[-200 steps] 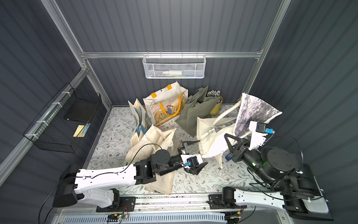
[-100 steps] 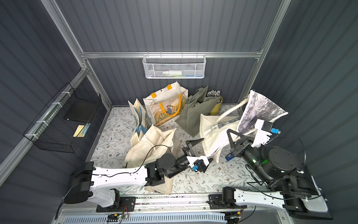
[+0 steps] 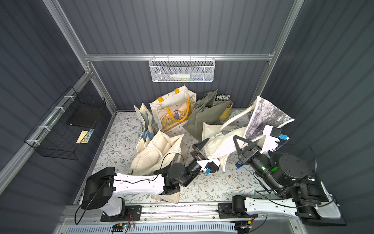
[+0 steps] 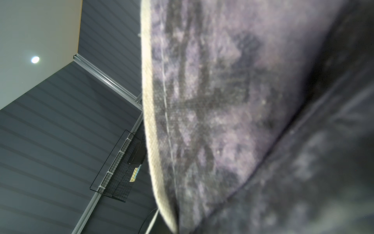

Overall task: Put away the canvas bag
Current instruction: Press the canvas bag at the center of the board.

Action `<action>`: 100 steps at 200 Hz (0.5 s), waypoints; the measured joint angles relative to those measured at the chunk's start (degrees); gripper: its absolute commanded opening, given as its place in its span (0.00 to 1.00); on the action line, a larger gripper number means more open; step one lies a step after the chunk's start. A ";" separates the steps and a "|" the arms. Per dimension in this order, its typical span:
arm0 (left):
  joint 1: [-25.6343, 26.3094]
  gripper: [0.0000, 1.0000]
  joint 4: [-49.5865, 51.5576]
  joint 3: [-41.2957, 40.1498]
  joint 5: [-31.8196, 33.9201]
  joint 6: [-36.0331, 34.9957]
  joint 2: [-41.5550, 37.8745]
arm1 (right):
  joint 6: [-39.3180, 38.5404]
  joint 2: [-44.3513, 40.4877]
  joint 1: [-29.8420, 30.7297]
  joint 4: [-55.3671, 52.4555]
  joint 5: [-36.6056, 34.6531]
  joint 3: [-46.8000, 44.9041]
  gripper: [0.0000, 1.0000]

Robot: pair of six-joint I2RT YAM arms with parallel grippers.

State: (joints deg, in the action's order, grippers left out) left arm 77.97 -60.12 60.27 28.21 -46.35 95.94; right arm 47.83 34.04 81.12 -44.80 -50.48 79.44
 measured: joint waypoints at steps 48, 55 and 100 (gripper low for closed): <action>-0.07 0.00 2.43 0.07 -0.26 0.33 -0.92 | 0.07 -0.90 2.56 -0.22 -1.62 -0.15 0.00; -0.11 0.00 4.87 0.33 -0.79 1.27 -1.70 | 0.26 -1.33 2.99 -0.22 -2.08 -0.50 0.00; -5.53 0.00 27.47 6.21 -12.37 15.19 -7.76 | 3.21 -2.21 6.78 -2.25 -7.93 -0.31 0.00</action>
State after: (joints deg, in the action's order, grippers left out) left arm 72.44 -32.64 66.48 15.84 -31.16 88.18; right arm 51.05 31.83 87.90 -47.05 -58.41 79.13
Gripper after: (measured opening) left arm 0.069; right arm 0.089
